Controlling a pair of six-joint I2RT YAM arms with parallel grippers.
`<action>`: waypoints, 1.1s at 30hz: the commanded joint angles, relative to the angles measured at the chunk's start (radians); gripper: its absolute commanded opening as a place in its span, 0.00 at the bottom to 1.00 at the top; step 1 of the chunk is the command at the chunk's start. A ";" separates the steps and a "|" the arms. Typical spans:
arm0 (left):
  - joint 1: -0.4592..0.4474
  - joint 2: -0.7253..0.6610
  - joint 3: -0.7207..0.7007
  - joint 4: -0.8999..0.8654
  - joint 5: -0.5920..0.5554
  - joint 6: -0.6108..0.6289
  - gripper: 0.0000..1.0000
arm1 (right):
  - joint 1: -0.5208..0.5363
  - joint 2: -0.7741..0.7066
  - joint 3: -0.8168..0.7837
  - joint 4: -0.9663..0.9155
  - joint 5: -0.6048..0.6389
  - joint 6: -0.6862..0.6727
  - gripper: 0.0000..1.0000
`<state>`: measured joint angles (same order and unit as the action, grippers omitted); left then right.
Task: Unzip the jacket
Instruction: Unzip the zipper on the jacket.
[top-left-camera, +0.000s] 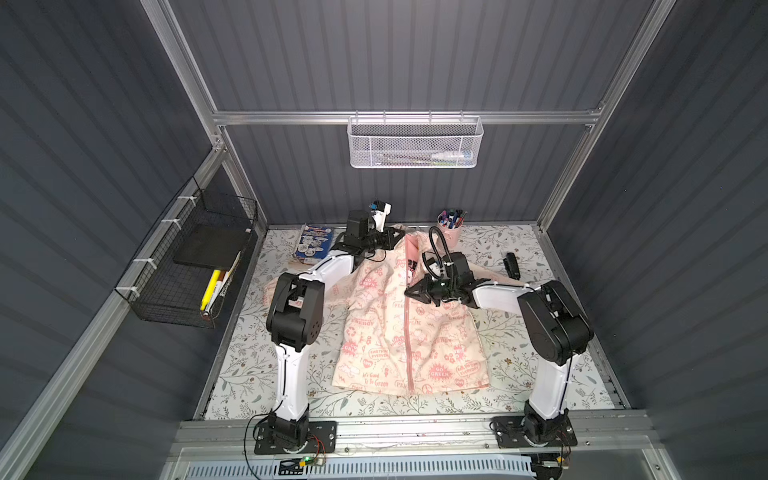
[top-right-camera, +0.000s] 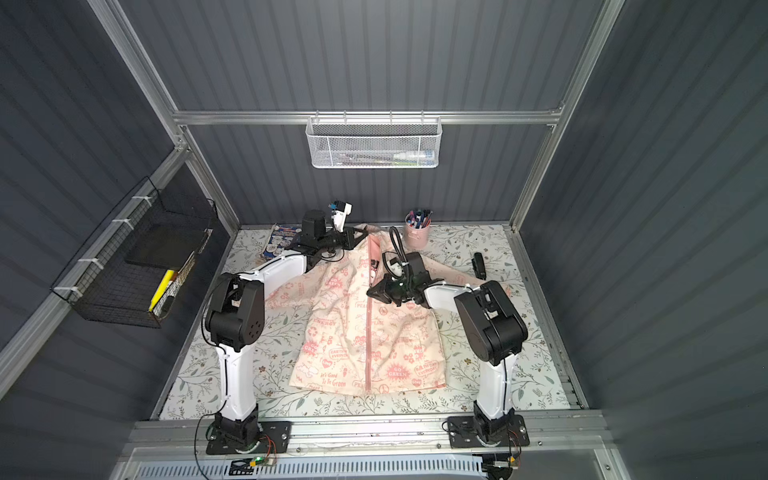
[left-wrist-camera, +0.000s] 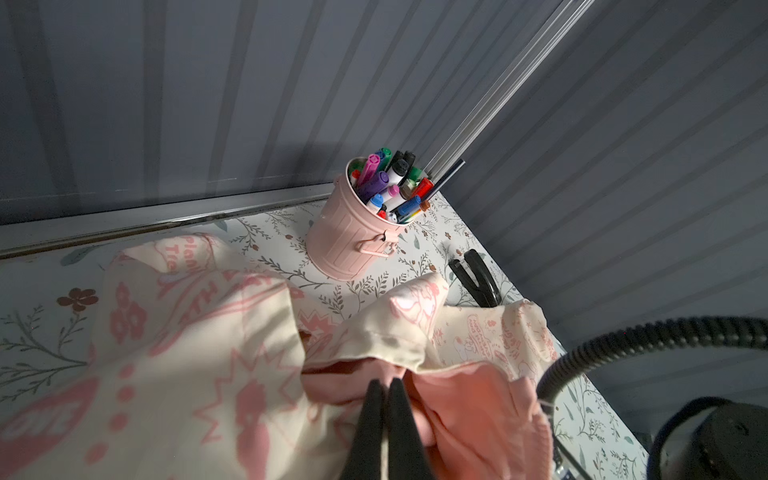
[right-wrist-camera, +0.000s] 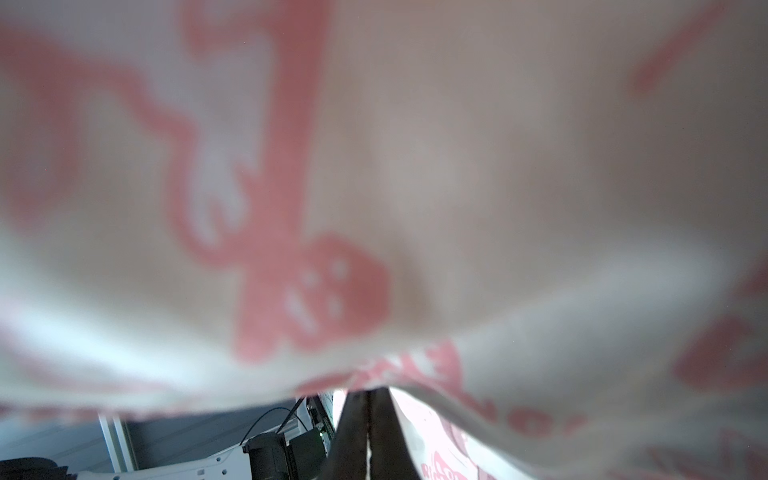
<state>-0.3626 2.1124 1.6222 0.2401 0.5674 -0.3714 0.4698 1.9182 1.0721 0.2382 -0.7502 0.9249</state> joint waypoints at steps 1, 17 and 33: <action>0.021 0.018 0.047 0.024 -0.025 -0.008 0.00 | 0.030 -0.025 -0.034 -0.002 0.006 0.020 0.00; 0.031 0.039 0.066 0.024 -0.039 -0.014 0.00 | 0.090 -0.077 -0.132 -0.005 0.040 0.023 0.00; 0.051 0.037 0.064 0.021 -0.056 -0.014 0.00 | 0.125 -0.116 -0.235 0.016 0.066 0.038 0.00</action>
<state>-0.3305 2.1399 1.6493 0.2245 0.5411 -0.3786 0.5835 1.8324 0.8616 0.2672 -0.6853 0.9478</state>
